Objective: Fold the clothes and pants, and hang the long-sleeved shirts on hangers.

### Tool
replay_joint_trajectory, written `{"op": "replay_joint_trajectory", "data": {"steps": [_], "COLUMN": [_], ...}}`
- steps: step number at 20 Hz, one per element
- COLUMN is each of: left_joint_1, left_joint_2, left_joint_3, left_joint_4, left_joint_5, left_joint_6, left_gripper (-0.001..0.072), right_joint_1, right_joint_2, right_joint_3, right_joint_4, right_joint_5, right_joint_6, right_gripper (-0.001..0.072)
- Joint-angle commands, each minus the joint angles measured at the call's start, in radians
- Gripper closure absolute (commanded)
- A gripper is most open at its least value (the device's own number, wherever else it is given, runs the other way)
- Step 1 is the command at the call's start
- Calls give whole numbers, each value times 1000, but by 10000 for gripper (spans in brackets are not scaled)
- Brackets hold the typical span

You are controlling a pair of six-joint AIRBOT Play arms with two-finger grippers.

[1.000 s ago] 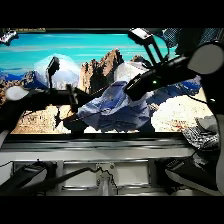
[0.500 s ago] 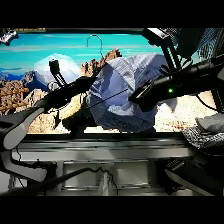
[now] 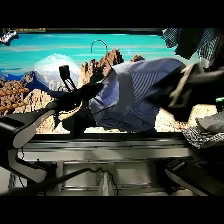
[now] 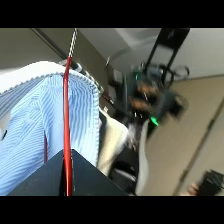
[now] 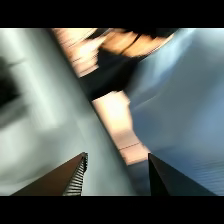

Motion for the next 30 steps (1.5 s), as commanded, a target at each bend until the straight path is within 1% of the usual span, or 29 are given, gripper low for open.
{"op": "replay_joint_trajectory", "data": {"steps": [1,2,3,5,6,9,10,15,17,18,19,20,21,23,24,26,27,28,30], "left_joint_1": [-42,-51,-56,-57,-57,-55,-55,-55,-55,-55,-55,-55,-55,-55,-55,-55,-51,-43,-20], "left_joint_2": [2,3,4,5,5,5,5,5,5,5,5,5,5,5,5,5,5,5,5], "left_joint_3": [1,1,1,1,1,1,1,0,0,0,0,0,1,1,1,1,1,1,1], "left_joint_4": [48,54,53,53,53,53,53,66,66,66,67,69,72,72,72,71,72,72,71], "left_joint_5": [-7,-8,-7,-7,-7,-7,-7,-7,-7,-8,-7,-8,-7,-7,-7,-7,-7,-7,-7], "left_joint_6": [-27,-27,-27,-27,-27,-27,-27,-27,-36,-50,-54,-54,-54,-55,-61,-79,-99,-118,-148], "left_gripper": [696,696,696,696,696,696,696,696,696,696,696,696,696,694,677,447,378,290,234], "right_joint_1": [0,0,0,0,0,0,0,0,0,-1,0,0,0,0,0,0,0,0,0], "right_joint_2": [22,12,-4,-43,-64,-111,-118,-123,-127,-133,-140,-149,-153,-145,-137,-114,-101,-89,-62], "right_joint_3": [138,138,136,115,99,52,31,-109,-171,-195,-209,-212,-212,-212,-212,-212,-212,-212,-212], "right_joint_4": [-369,-375,-371,-362,-357,-284,-262,-269,-299,-310,-312,-310,-310,-311,-311,-314,-315,-314,-310], "right_joint_5": [-93,-91,-82,-72,-73,-66,-58,-57,-68,-75,-80,-79,-79,-87,-91,-104,-103,-103,-103], "right_joint_6": [-165,-203,-235,-267,-267,-263,-263,-264,-265,-265,-265,-265,-265,-267,-267,-268,-272,-272,-272], "right_gripper": [265,265,244,236,183,89,17,18,19,36,154,400,694,684,685,686,686,687,687]}}
